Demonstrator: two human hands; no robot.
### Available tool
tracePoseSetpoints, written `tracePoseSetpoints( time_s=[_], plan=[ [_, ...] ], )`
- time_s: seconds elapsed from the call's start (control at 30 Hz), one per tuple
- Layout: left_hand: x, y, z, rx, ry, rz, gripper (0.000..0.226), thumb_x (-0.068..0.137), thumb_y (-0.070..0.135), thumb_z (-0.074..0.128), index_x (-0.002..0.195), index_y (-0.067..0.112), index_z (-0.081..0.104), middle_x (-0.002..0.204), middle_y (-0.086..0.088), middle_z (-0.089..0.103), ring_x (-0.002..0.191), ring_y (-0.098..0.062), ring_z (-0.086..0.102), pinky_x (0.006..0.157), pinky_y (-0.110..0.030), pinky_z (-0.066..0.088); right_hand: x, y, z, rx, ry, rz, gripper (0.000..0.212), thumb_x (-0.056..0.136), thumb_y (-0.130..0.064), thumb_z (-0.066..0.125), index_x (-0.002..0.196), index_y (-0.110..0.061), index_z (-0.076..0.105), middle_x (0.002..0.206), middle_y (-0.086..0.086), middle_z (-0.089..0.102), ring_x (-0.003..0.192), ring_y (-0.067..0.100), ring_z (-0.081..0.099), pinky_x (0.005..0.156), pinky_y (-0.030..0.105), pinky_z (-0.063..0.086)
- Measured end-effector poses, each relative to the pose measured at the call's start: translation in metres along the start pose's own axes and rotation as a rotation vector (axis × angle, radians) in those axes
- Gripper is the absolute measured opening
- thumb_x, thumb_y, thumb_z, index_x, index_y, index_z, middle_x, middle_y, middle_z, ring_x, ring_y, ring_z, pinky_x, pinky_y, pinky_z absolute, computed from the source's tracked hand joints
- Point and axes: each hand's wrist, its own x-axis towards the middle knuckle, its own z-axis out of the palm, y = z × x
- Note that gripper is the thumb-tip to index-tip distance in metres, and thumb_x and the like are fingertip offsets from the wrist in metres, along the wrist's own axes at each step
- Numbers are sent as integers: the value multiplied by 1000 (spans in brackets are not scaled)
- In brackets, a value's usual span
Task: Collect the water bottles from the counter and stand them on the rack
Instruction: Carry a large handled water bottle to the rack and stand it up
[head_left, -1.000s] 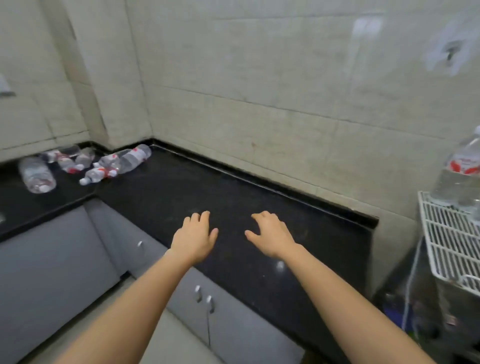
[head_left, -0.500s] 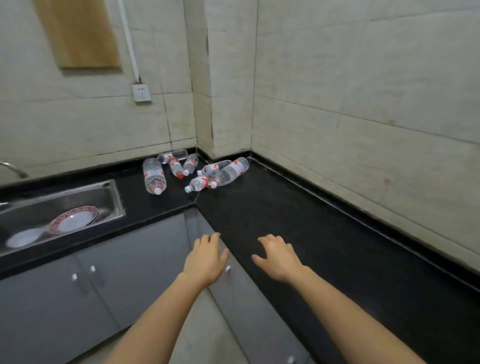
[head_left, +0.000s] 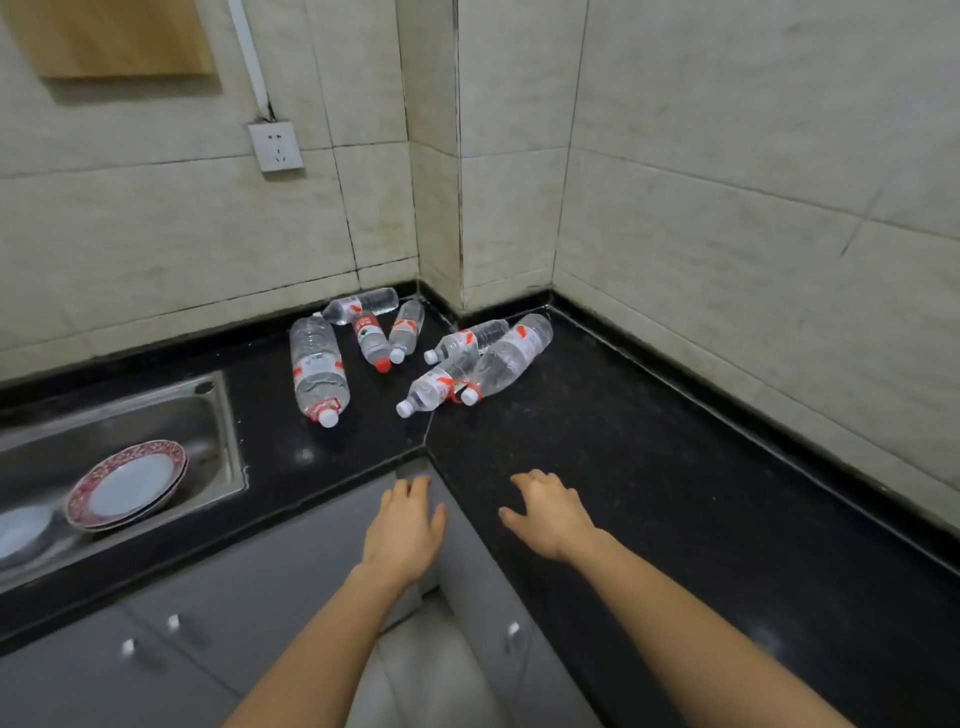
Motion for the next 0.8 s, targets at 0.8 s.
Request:
tracePoseSetpoints(
  time_s=[0.8],
  plan=[
    [402,-8,27,399,-348,908,63,96,17,43,151,24,12,159,7,9,147,-17,0,119,-36,9,311,-32,54,1250,230,771,18,88,-32,66,80,-17,63,72,-4,59,64,7,53,61,21,43]
  ],
)
